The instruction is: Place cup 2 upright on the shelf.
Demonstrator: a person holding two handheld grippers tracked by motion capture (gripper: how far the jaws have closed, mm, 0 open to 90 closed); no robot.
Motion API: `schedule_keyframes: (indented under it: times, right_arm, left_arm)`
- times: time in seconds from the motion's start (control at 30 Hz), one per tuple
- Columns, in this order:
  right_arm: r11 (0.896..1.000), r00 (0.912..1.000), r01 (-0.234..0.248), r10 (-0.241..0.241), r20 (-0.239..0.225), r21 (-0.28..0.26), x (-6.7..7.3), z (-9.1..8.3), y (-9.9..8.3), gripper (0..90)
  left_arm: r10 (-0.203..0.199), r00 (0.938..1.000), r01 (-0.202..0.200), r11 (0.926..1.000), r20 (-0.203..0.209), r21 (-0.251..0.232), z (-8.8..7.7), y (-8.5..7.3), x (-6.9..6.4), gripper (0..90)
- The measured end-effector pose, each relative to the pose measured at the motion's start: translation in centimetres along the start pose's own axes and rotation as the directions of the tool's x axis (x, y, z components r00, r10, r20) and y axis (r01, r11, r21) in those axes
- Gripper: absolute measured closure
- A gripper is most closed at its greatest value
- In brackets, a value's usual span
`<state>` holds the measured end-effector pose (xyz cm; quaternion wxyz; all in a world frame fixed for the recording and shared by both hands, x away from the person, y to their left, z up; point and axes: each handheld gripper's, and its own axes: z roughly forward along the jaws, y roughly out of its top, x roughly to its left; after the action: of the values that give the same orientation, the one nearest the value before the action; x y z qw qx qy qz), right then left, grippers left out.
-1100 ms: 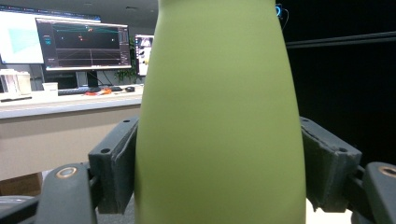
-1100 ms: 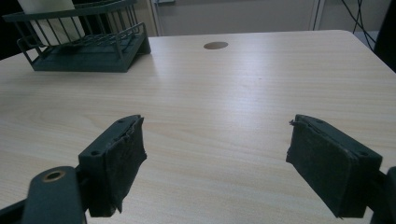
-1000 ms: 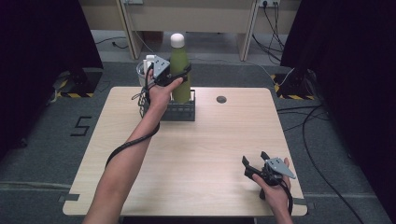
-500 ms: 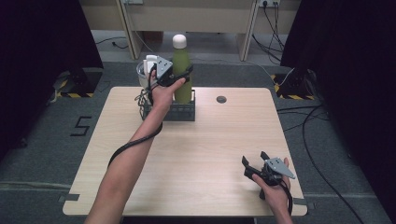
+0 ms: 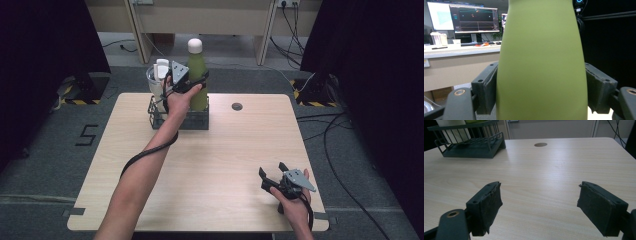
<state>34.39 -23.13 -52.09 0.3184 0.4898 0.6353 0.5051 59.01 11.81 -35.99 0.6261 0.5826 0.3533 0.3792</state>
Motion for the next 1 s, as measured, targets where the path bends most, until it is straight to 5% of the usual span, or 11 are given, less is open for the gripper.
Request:
schedule_keyframes:
  times: [1.0]
  right_arm:
    - [1.000,1.0000,0.003,-0.003,-0.004,0.003,0.12,0.01,0.00,18.6]
  left_arm:
    - [0.050,0.9987,-0.050,0.9988,-0.009,0.003,0.29,-0.36,-0.80,23.8]
